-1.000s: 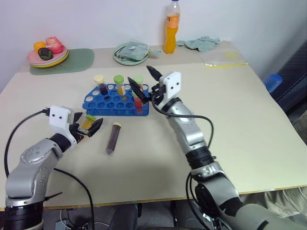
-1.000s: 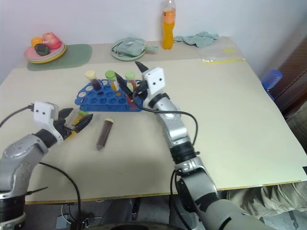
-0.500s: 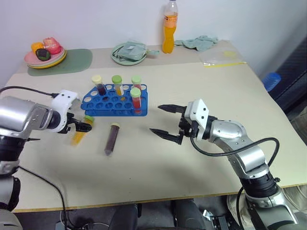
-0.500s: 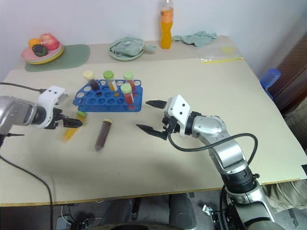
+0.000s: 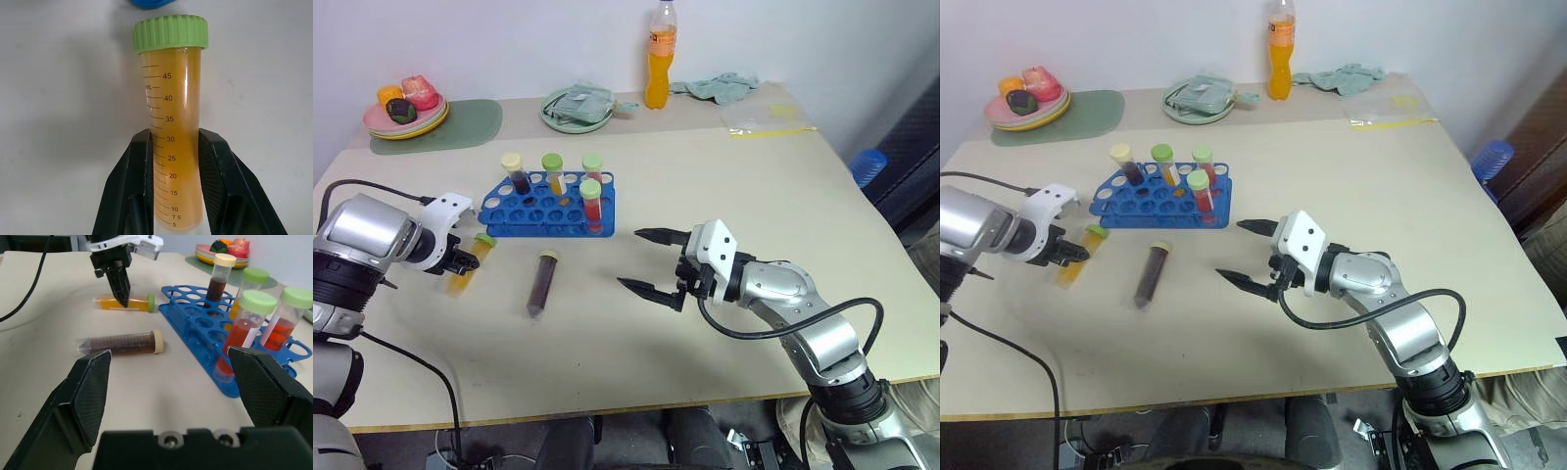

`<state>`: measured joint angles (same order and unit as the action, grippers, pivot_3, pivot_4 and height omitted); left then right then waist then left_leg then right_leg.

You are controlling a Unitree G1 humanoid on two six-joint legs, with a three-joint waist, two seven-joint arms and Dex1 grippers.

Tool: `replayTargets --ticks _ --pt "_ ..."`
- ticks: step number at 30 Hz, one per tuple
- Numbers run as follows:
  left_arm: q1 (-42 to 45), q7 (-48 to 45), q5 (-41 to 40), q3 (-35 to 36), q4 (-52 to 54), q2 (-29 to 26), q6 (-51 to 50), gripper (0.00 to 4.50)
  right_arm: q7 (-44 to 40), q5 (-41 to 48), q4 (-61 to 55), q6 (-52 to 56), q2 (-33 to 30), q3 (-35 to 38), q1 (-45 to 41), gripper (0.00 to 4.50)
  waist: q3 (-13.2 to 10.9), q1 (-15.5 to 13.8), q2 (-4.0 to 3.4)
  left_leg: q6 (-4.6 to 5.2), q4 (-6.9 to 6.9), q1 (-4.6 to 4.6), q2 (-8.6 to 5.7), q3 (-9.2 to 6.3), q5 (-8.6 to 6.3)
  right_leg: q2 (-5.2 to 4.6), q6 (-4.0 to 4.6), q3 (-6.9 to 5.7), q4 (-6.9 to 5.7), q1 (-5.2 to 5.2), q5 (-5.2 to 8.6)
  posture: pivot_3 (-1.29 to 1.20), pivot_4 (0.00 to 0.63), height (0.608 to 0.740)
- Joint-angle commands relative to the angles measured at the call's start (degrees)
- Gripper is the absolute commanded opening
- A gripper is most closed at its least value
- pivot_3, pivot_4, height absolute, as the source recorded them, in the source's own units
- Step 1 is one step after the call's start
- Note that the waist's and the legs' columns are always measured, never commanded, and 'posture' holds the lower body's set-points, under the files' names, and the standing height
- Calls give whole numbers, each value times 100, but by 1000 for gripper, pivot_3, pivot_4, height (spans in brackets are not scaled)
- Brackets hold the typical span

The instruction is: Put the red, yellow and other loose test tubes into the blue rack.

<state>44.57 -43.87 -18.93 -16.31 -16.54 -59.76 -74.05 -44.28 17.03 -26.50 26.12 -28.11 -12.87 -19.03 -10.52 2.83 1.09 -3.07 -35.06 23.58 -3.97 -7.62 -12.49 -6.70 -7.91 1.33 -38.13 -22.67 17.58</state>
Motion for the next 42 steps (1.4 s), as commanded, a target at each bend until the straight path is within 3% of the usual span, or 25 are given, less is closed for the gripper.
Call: replayTargets --ticks 1,6,10,14,17,21,28,42 --pt "-493 890 135 1773 97 14 866 707 -21 26 -199 -64 -35 34 -31 4223 0 2 1 0 -1 1 0 -2 0 0 0 -1 -1 -1 0 0 150 740" --pt "-1689 2705 655 3741 1435 980 3368 707 -43 35 -107 -101 -14 8 13 4223 6 -101 13 -1 -8 5 4 -6 0 -13 0 -1 5 2 -1 0 150 740" --pt "-2166 3089 453 4219 2504 2116 4682 707 -30 -11 37 -173 27 -32 90 4223 14 -262 28 -2 -17 8 -4 -8 0 -18 0 -6 15 12 -3 0 150 740" --pt "-2487 3468 863 3309 3231 3422 5910 707 47 -94 236 -265 148 -113 88 4223 18 -321 30 -1 -21 8 -9 -4 -1 -22 -4 -5 16 16 -6 0 150 740" --pt "-2597 3780 1389 2507 2961 4265 6595 707 123 -172 303 -314 230 -156 94 4223 20 -347 32 -1 -24 7 -15 6 -1 -22 -5 -6 17 20 -7 0 150 740" --pt "-2604 3909 1525 2107 2498 4927 7289 707 239 -242 243 -286 246 -106 154 4223 20 -277 32 0 -24 8 -13 16 -1 -17 -5 -4 14 14 -7 0 150 740" --pt "-2423 3962 1845 1775 1745 5239 7854 707 471 -274 76 -191 256 -38 315 4223 21 -212 32 1 -23 6 -10 15 -1 -12 -5 -6 12 15 -7 0 150 740" --pt "-2216 4040 2142 1676 1075 5198 7640 707 587 -230 36 -140 222 7 369 4223 21 -213 32 1 -24 5 -12 11 -1 -12 -5 -10 12 19 -6 0 150 740"
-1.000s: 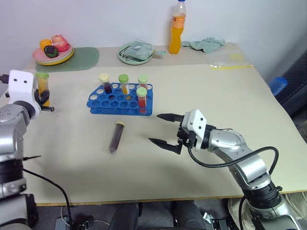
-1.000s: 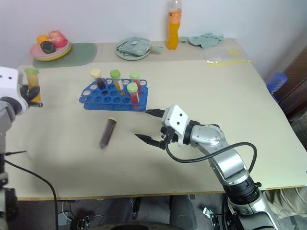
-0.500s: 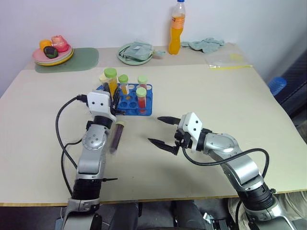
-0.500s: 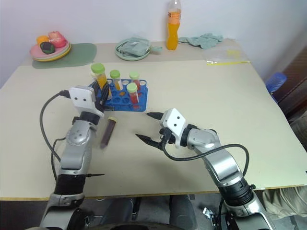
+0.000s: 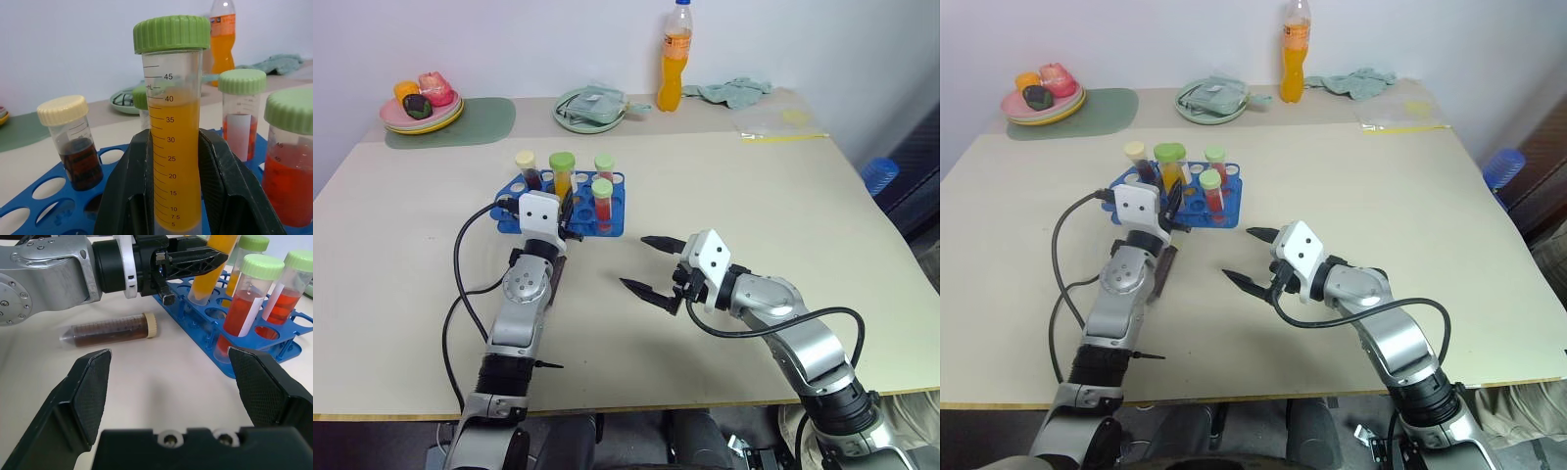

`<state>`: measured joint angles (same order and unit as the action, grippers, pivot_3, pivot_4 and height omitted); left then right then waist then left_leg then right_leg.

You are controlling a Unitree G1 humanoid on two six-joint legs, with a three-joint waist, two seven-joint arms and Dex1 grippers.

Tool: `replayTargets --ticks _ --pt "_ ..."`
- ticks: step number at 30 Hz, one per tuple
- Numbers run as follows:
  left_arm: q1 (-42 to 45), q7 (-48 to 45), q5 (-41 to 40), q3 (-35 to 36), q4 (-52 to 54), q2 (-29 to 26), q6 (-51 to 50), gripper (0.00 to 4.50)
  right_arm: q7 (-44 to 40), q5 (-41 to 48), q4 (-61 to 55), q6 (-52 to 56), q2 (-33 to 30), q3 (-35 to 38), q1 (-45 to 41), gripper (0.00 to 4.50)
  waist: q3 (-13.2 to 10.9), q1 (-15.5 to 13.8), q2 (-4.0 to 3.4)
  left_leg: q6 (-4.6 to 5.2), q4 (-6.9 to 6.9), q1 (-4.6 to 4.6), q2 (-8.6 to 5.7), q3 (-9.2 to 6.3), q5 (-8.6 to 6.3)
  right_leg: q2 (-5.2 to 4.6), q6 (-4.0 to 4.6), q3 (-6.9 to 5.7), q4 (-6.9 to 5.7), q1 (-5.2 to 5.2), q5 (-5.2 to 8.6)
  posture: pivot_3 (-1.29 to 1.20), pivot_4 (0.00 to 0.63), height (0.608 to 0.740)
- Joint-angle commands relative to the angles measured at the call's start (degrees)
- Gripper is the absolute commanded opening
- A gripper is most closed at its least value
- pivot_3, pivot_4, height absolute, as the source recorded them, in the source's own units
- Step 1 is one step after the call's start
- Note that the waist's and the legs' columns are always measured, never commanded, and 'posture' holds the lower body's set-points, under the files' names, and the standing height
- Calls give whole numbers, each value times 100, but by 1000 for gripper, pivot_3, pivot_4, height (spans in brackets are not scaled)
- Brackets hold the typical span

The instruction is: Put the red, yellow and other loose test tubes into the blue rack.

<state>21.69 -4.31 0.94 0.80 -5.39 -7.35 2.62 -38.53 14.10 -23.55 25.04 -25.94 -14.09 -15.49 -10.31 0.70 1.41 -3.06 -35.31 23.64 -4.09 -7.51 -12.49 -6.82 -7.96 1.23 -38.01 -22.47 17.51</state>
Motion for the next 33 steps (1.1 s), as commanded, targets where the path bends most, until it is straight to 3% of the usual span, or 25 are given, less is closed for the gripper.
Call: replayTargets --ticks 1,11,18,21,24,26,29,33 --pt "85 95 167 -25 -105 -39 0 707 11 68 -252 -29 10 128 15 4223 0 1 0 0 0 0 0 0 0 0 0 0 0 0 0 0 150 740" --pt "278 109 -57 112 -755 160 492 707 22 57 -236 -41 5 129 31 4223 1 -5 0 0 -2 -5 0 -2 0 1 0 -2 0 8 0 0 150 740" --pt "12 26 -391 268 108 154 591 4170 53 60 -327 13 -10 137 86 4223 1 8 0 0 -1 -6 0 -7 0 0 0 0 0 7 0 0 150 740" --pt "-212 11 -535 404 958 25 189 4170 65 53 -380 21 -35 149 125 4223 1 21 0 0 1 -6 3 -14 0 1 0 1 -1 4 0 0 150 740" --pt "-583 -157 -740 474 2015 -227 -666 4170 38 66 -406 8 -88 199 165 4223 2 15 -2 0 1 -7 3 -14 0 1 0 2 0 5 0 0 150 740" --pt "-805 -260 -1037 579 2738 -512 -1788 4170 -27 80 -398 -1 -161 243 153 4223 2 13 -2 1 1 -7 2 -14 0 1 0 3 0 6 0 0 150 740" --pt "-993 -334 -1694 816 3681 -938 -3696 4346 -206 132 -384 18 -364 342 83 4223 1 11 -2 1 1 -7 2 -14 0 3 0 1 0 7 0 0 150 740" --pt "-669 -226 -2524 1070 4628 -1395 -7046 4346 -675 408 -379 162 -824 612 -73 4223 0 6 -2 4 -1 -9 2 -15 -2 3 -1 1 0 13 1 0 150 740"
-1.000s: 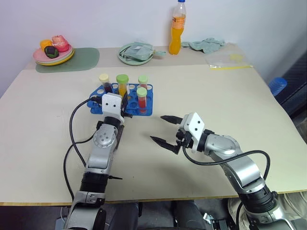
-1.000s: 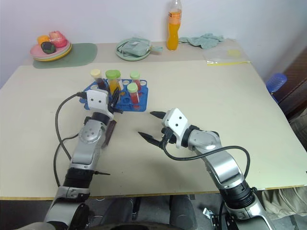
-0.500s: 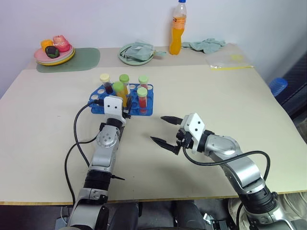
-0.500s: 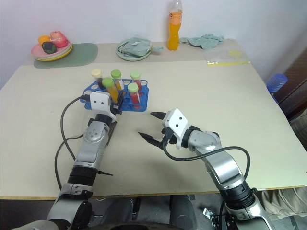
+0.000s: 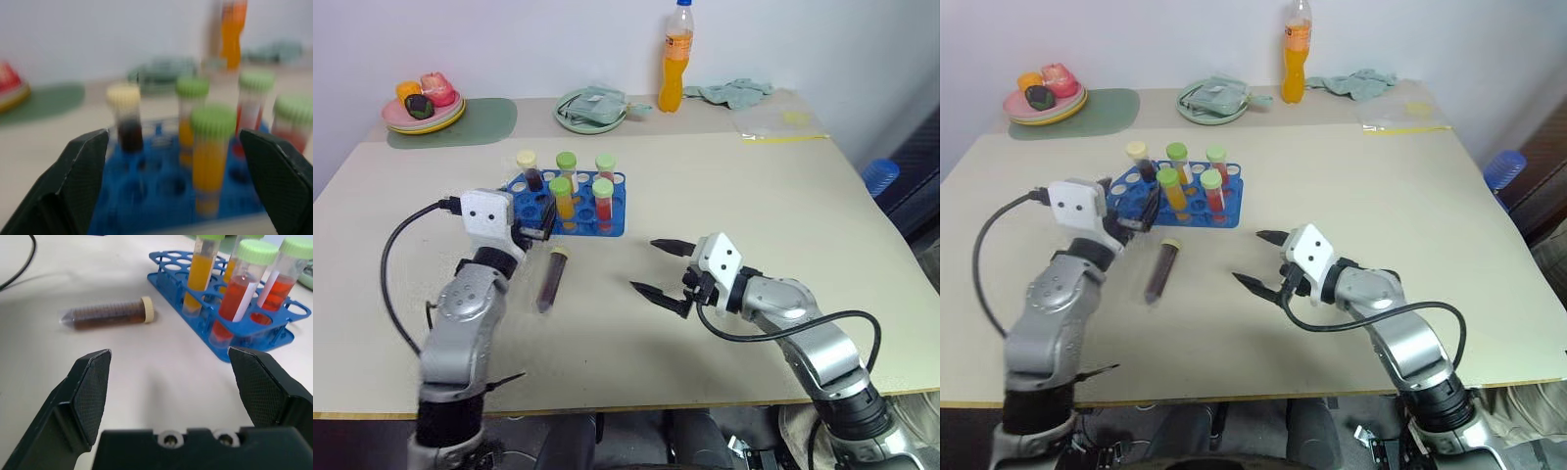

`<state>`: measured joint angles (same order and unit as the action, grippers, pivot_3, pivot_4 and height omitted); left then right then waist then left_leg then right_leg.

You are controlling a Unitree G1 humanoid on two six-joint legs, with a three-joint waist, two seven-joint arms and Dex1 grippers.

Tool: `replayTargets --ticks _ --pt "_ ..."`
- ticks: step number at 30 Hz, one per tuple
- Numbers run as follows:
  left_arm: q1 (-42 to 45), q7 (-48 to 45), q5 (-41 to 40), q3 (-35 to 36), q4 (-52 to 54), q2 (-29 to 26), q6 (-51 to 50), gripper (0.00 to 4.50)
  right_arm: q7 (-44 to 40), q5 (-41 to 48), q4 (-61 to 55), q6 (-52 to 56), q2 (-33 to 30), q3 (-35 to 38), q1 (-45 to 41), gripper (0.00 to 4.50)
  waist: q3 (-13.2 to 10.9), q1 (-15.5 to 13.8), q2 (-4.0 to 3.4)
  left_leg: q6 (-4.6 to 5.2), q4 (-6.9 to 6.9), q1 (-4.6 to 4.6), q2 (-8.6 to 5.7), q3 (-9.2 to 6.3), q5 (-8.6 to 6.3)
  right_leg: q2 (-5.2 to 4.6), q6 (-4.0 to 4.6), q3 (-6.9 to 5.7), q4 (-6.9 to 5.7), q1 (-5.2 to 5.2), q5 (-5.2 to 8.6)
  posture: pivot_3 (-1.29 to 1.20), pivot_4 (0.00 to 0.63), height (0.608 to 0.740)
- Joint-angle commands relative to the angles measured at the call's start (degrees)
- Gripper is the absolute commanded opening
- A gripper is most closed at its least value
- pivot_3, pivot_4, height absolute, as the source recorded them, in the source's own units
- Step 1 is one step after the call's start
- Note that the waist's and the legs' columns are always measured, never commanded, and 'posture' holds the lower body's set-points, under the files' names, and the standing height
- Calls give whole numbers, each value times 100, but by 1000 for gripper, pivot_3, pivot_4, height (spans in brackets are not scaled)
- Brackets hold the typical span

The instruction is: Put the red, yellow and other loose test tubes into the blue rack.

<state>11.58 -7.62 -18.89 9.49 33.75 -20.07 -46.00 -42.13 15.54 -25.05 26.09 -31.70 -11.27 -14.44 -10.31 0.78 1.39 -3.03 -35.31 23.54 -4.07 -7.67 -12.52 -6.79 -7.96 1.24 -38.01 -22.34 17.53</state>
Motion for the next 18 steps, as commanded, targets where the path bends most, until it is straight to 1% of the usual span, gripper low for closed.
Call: replayTargets --ticks 1,2,3,4,7,8,11,15,18 --pt "670 63 -629 124 723 -251 -3216 4346 -443 301 -205 35 -359 359 -213 4223 -2 -16 4 1 -1 0 0 -1 -1 0 -1 0 0 2 0 0 150 740" --pt "1014 -31 -806 -190 603 -638 -3984 4346 -549 325 -176 16 -443 371 -253 4223 -3 -10 6 1 -4 0 -1 0 -1 1 -1 -9 -1 6 0 0 150 740" --pt "1225 9 -1035 -371 422 -880 -4427 4346 -621 335 -143 -14 -495 370 -292 4223 -4 4 9 1 -2 0 -1 1 -1 4 -1 -16 -1 6 1 0 150 740" --pt "1348 141 -1289 -419 239 -940 -4618 4346 -667 330 -109 -47 -511 365 -328 4223 -3 13 6 1 -3 0 1 -1 -1 8 -1 -19 -3 8 1 0 150 740" --pt "1912 573 -2376 -1108 -522 -1703 -4650 4346 -709 293 -52 -95 -486 324 -404 4223 -2 50 2 1 5 -8 4 -1 -1 6 0 -5 -3 4 2 0 150 740" --pt "2051 830 -2752 -1223 -767 -1824 -4650 4346 -710 287 -61 -92 -474 315 -409 4223 -2 45 2 0 8 -8 5 -3 0 7 1 -4 -4 1 2 0 150 740" --pt "2364 1605 -3858 -1439 -1292 -1943 -4650 4346 -640 280 -157 -45 -421 290 -385 4223 -3 14 4 0 6 -7 5 -7 0 3 1 0 -1 0 2 0 150 740" --pt "2436 2763 -4980 -1551 -1686 -2026 -4650 4346 -531 258 -314 15 -396 277 -260 4223 -4 -2 5 -1 5 -6 3 -9 0 -3 1 3 -1 -1 2 0 150 740" --pt "2532 3448 -5744 -1582 -1906 -2126 -4650 3562 -470 252 -416 44 -397 262 -159 4223 -3 -5 5 -1 4 -5 2 -8 0 -3 1 5 -1 -2 2 0 150 740"
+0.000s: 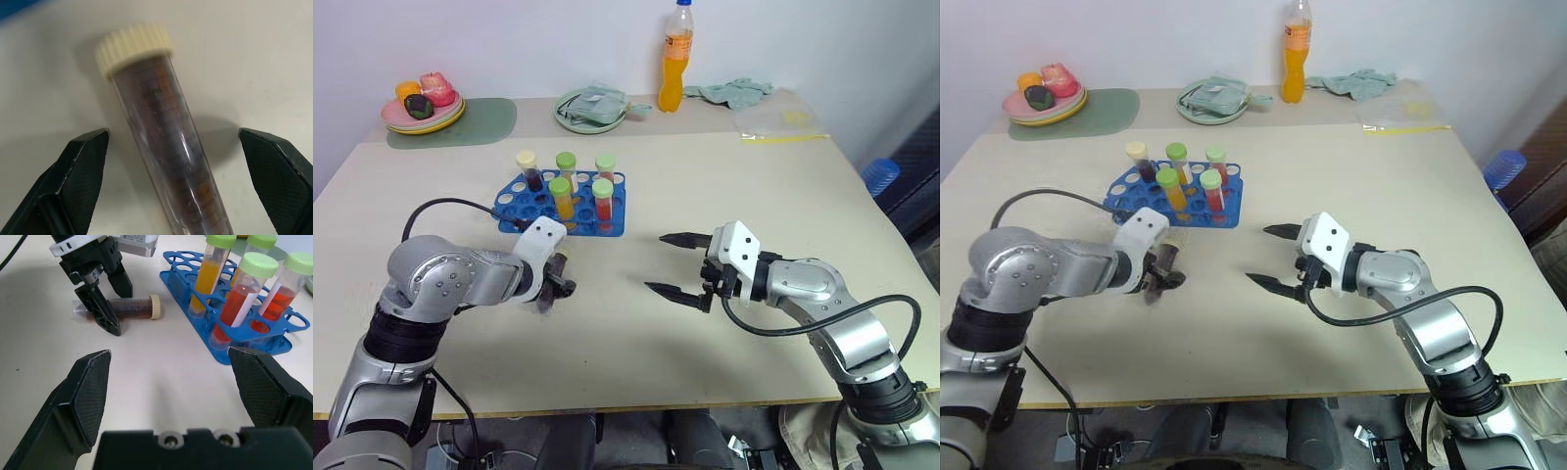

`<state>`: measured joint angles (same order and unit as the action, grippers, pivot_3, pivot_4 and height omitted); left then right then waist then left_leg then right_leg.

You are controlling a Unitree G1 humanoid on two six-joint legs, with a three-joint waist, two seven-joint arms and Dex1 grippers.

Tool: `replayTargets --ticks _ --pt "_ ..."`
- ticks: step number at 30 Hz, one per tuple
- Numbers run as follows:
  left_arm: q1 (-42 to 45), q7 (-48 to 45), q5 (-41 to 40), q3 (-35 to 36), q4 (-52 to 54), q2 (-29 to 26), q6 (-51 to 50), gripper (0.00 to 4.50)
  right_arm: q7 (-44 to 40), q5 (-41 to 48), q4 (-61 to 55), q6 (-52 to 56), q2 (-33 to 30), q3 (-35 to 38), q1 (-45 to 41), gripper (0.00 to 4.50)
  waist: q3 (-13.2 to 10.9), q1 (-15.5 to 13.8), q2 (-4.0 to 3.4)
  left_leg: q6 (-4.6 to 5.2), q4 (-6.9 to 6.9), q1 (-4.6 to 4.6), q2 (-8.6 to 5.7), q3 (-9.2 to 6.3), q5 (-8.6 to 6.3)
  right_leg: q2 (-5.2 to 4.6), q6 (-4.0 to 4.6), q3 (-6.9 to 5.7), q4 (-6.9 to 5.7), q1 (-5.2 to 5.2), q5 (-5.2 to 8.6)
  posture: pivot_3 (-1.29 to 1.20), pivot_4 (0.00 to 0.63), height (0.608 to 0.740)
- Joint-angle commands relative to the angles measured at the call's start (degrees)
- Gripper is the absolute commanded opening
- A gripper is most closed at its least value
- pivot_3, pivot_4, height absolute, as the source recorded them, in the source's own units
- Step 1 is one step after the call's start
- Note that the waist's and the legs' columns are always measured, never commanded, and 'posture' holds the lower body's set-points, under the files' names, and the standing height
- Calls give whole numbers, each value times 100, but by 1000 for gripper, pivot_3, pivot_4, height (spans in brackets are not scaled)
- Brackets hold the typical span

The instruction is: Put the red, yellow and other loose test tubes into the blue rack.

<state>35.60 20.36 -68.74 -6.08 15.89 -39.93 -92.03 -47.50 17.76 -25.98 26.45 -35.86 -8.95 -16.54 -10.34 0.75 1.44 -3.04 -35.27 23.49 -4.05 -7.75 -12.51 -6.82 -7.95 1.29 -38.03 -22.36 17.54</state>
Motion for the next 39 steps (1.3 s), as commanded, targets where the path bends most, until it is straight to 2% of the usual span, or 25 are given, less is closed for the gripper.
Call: replayTargets --ticks 1,5,6,9,13,15,19,22,24,26,29,33,39 --pt "166 850 -970 -24 -175 -188 -47 3153 85 26 -350 21 25 19 67 4223 0 3 0 0 0 0 0 0 0 0 0 1 0 0 0 0 150 740" --pt "356 1562 -1611 221 -400 -248 -47 1117 130 -2 -373 37 55 -48 76 4223 0 1 0 -1 1 0 0 2 0 1 0 3 -2 -4 0 0 150 740" --pt "413 1694 -1712 292 -439 -272 -47 831 133 -4 -366 33 61 -66 72 4223 0 -1 0 -1 1 0 0 2 0 1 0 3 -1 -4 0 0 150 740" --pt "482 1976 -1919 460 -533 -450 14 831 126 -7 -341 12 86 -122 55 4223 0 5 0 -1 1 1 -1 4 0 0 0 3 -1 -4 0 0 150 740" --pt "435 2015 -1495 744 -184 -625 185 831 119 -22 -292 -21 128 -195 14 4223 0 4 0 -2 2 1 0 7 1 1 0 7 -4 -9 0 0 150 740" --pt "246 1688 -1035 950 334 -769 519 831 103 -26 -276 -35 141 -208 2 4223 0 2 0 -2 2 1 -1 9 1 1 1 8 -3 -8 0 0 150 740" --pt "-763 137 633 1145 1450 -1468 2172 831 89 -33 -233 -54 161 -208 -22 4223 0 30 -5 -23 11 3 1 26 13 1 2 17 0 -16 0 0 150 740" --pt "-1234 -432 1516 1733 1180 -820 3808 831 107 -54 -129 -84 252 -282 -60 4223 1 -28 -5 -17 14 1 2 37 9 1 6 18 4 -16 1 0 150 740" --pt "-1340 -664 2979 1258 926 -588 5296 831 149 -89 -34 -108 379 -356 -111 4223 4 -53 1 -5 11 5 2 33 3 0 7 6 12 -5 0 0 150 740" --pt "-1290 -493 4203 866 353 -62 6556 831 259 -138 63 -127 548 -401 -161 4223 5 -90 0 -5 10 5 -1 37 2 -2 7 6 24 2 -2 0 150 740" --pt "-1206 -304 5199 710 -500 764 7818 831 444 -196 148 -112 776 -428 -209 4223 5 -145 -1 -4 10 5 -1 38 2 -2 6 5 31 4 -4 0 150 740" --pt "-1176 -606 5823 621 -1360 1608 9156 831 598 -224 114 -59 975 -457 -240 4223 5 -140 2 -8 7 11 -2 34 4 -2 2 5 34 -2 -6 0 150 740" --pt "-1117 -975 6299 683 -2251 2146 9976 831 725 -271 111 -52 1047 -417 -223 4223 5 -96 1 -7 5 14 -1 35 4 -1 2 3 24 -10 -6 0 150 740"
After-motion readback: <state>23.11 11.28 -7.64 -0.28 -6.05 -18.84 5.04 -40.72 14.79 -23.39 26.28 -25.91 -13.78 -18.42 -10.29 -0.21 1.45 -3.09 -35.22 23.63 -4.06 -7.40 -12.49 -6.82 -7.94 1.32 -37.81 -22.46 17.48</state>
